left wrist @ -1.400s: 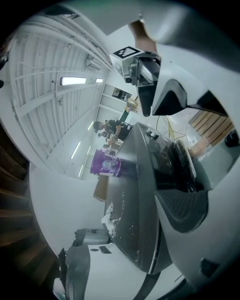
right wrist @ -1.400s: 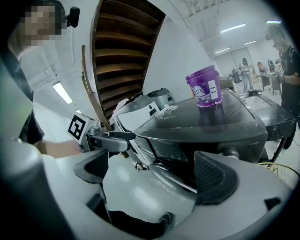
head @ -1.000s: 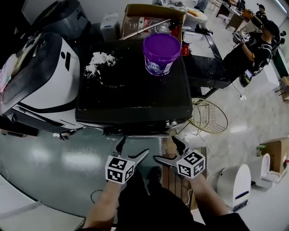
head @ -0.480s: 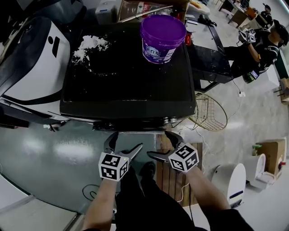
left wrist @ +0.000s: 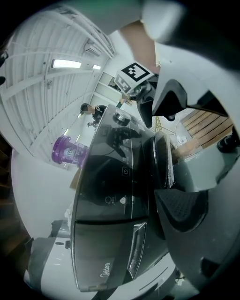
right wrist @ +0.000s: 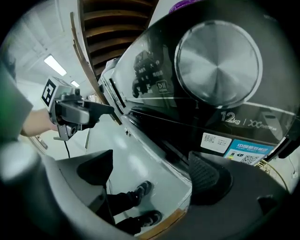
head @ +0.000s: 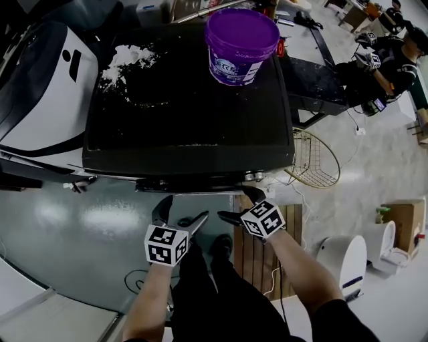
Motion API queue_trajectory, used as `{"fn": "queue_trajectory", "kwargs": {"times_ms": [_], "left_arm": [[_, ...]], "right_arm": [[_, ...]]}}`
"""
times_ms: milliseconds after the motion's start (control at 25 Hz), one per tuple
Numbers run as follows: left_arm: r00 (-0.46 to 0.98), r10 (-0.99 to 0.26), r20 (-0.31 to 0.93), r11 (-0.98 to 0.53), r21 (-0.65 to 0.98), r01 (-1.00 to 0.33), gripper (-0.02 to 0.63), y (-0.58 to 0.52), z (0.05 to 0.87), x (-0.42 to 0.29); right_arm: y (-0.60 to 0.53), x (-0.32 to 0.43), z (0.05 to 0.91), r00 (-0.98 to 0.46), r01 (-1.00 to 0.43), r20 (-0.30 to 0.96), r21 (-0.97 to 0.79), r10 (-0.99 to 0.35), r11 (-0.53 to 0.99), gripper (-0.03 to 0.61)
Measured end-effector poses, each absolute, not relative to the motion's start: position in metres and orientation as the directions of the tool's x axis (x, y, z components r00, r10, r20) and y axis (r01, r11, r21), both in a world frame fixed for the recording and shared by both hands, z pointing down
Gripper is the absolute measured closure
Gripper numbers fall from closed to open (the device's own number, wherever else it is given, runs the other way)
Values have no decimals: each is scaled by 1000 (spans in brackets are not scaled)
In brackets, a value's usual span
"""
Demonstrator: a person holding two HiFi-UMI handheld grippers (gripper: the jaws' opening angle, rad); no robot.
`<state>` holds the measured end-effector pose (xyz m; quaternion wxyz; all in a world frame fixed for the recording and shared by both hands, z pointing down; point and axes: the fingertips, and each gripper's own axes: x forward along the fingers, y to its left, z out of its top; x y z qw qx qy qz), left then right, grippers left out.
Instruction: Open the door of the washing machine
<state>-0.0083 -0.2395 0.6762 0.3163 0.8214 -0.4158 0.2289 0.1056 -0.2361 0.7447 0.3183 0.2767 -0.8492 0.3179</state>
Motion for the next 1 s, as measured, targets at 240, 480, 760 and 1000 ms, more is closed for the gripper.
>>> {"fn": "queue_trajectory", "kwargs": {"times_ms": [240,480,760,1000], "left_arm": [[560,-511,652,-465,338,-818,103,-238,684,-7],[560,-489,668,-466,343,-816,103,-236,691,-12],[562,-478,675,-458,354,-815,103,-237,696,-20],[565,-458,686,-456,364,-812,103,-231,703,-20]], "right_arm": [[-246,106,765,-596,-674,767,-316,-237,668,97],[-253,106,788,-531,-670,825,-267,-195,693,163],[-259,119,807,-392,-655,878,-55,-276,754,360],[-260,124,813,-312,-619,900,51,-305,784,399]]}}
